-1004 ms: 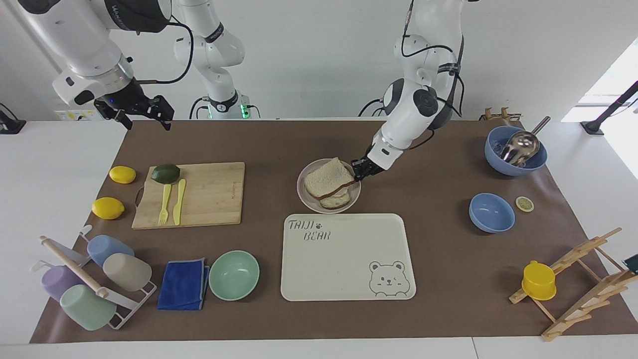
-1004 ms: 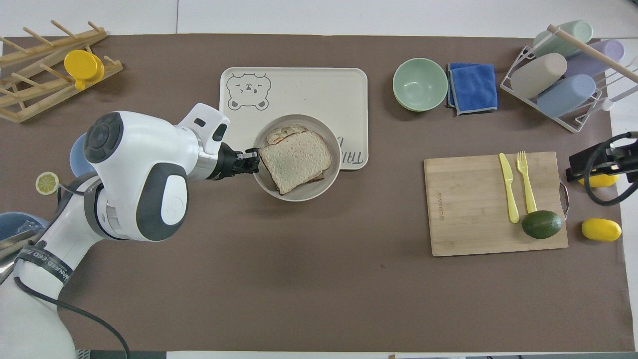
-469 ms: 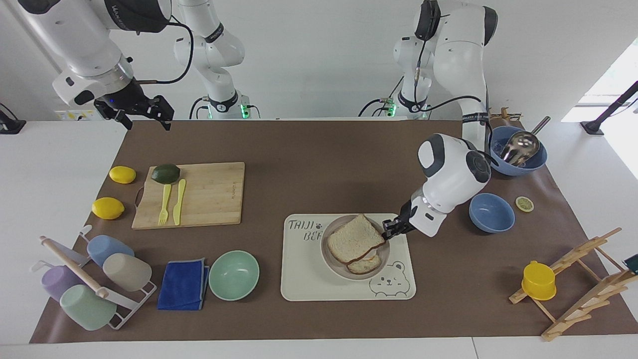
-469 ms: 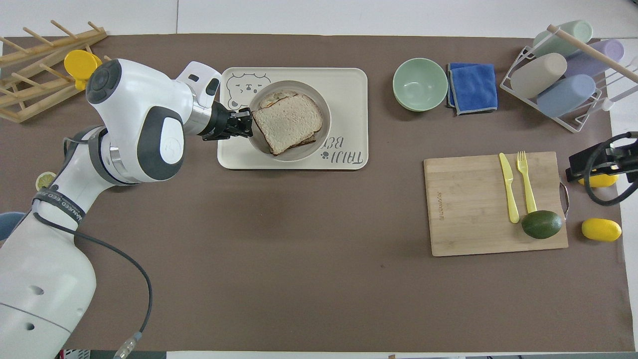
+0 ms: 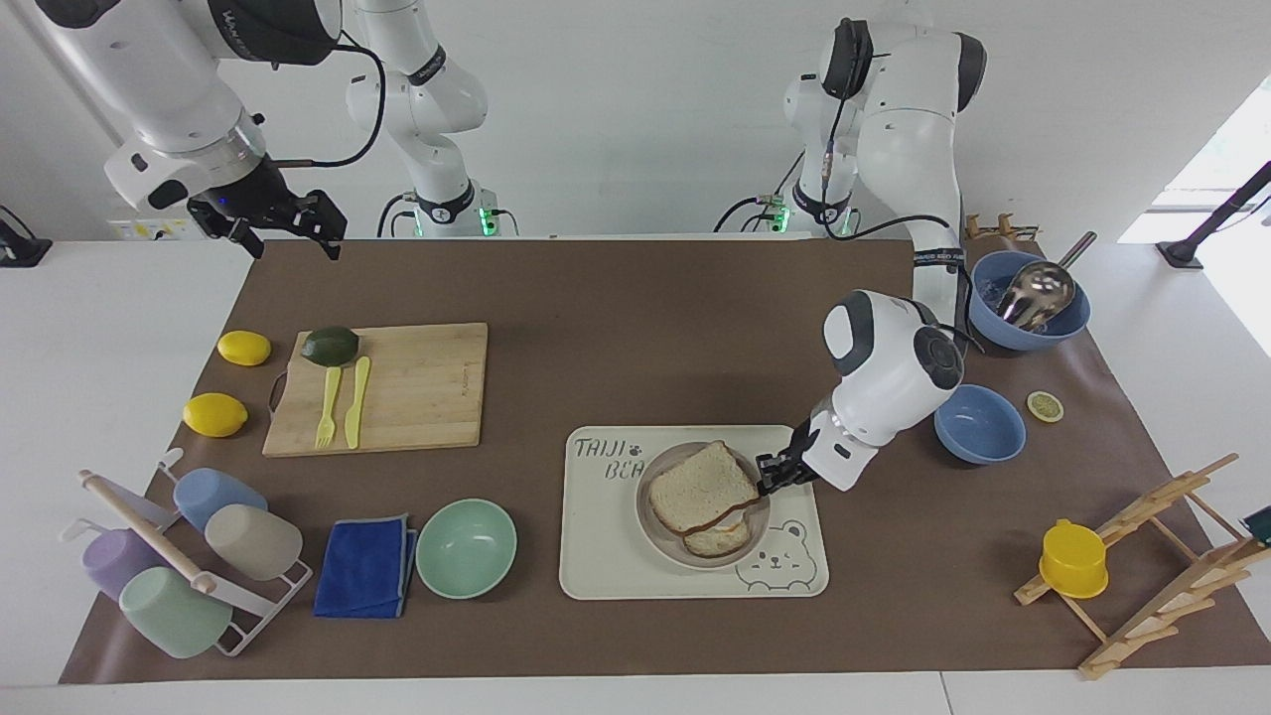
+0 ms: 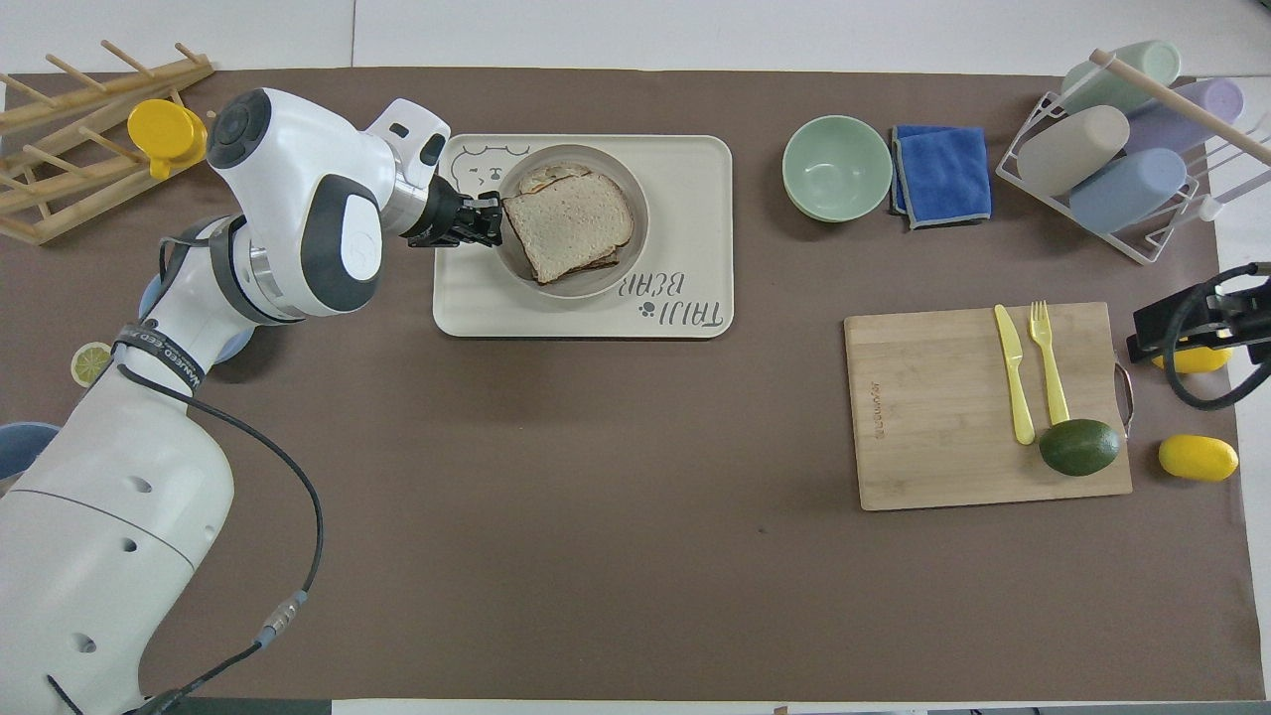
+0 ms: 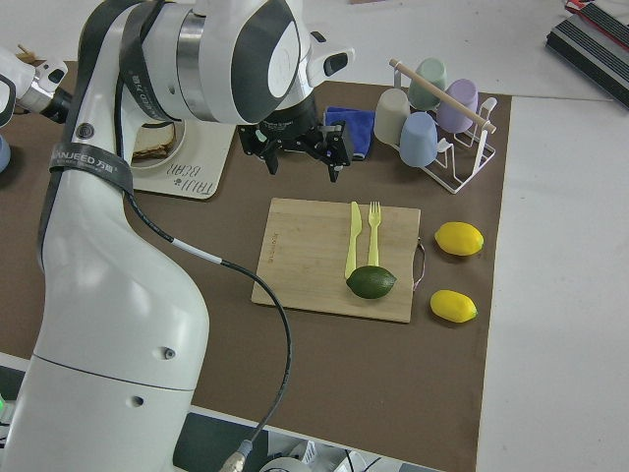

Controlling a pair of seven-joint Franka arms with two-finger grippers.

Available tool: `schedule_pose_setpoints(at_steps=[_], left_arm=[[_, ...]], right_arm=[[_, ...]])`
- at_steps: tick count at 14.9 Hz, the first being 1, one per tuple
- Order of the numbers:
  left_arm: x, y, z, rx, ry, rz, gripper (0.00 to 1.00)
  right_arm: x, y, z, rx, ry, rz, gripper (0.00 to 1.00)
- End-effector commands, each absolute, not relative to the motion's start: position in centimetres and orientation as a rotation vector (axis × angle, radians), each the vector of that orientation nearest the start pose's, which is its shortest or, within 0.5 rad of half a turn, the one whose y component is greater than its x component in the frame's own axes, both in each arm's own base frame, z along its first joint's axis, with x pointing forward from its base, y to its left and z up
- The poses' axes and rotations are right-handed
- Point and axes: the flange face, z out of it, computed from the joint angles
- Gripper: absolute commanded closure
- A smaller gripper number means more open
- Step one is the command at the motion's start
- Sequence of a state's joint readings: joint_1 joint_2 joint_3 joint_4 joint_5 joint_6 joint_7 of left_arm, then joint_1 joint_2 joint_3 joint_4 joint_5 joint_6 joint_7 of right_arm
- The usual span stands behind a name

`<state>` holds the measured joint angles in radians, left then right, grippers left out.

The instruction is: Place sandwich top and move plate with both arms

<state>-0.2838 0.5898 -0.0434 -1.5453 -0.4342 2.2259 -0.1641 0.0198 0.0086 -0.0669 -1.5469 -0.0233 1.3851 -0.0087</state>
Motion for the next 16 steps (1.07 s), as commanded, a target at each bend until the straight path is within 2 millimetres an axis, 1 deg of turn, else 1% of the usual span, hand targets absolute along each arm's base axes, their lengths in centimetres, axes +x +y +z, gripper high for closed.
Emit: schedule_pose_setpoints(at_steps=[1, 2, 3, 5, 6, 8, 9, 11, 12, 14, 16], left_arm=[[66.9, -23.6, 32.1, -3.518, -0.133, -0.02, 1.0], [66.9, -23.5, 32.1, -3.517, -0.134, -0.015, 0.85], [67.0, -23.3, 32.2, -3.518, -0.137, -0.013, 0.01], [67.3, -22.7, 32.8, -3.518, -0.142, 0.008, 0.0], [67.6, -22.1, 33.4, -3.517, -0.148, 0.02, 0.0], [68.5, -19.8, 35.3, -3.52, -0.193, -0.005, 0.0], [68.7, -18.4, 37.4, -3.526, -0.224, -0.057, 0.0], [68.7, -15.2, 40.7, -3.509, -0.278, -0.128, 0.0], [68.6, -13.6, 42.5, -3.48, -0.279, -0.161, 0.0], [67.9, -11.7, 44.3, -3.409, -0.232, -0.132, 0.0], [66.6, -10.7, 47.2, -3.323, -0.146, -0.129, 0.0]], right_arm=[[53.3, -3.2, 61.5, -3.148, 0.051, 0.253, 0.0], [53.3, -3.2, 61.5, -3.148, 0.051, 0.253, 0.0], [53.4, -3.2, 61.5, -3.148, 0.051, 0.25, 0.0], [53.3, -3.2, 61.5, -3.148, 0.051, 0.253, 0.0], [53.3, -3.2, 61.5, -3.148, 0.051, 0.253, 0.0], [53.3, -3.2, 61.5, -3.148, 0.051, 0.253, 0.0], [53.4, -3.2, 61.5, -3.148, 0.051, 0.25, 0.0], [53.3, -3.2, 61.5, -3.148, 0.051, 0.253, 0.0], [53.3, -3.2, 61.5, -3.148, 0.051, 0.253, 0.0], [53.4, -3.2, 61.5, -3.148, 0.051, 0.25, 0.0], [53.3, -3.2, 61.5, -3.148, 0.051, 0.253, 0.0]])
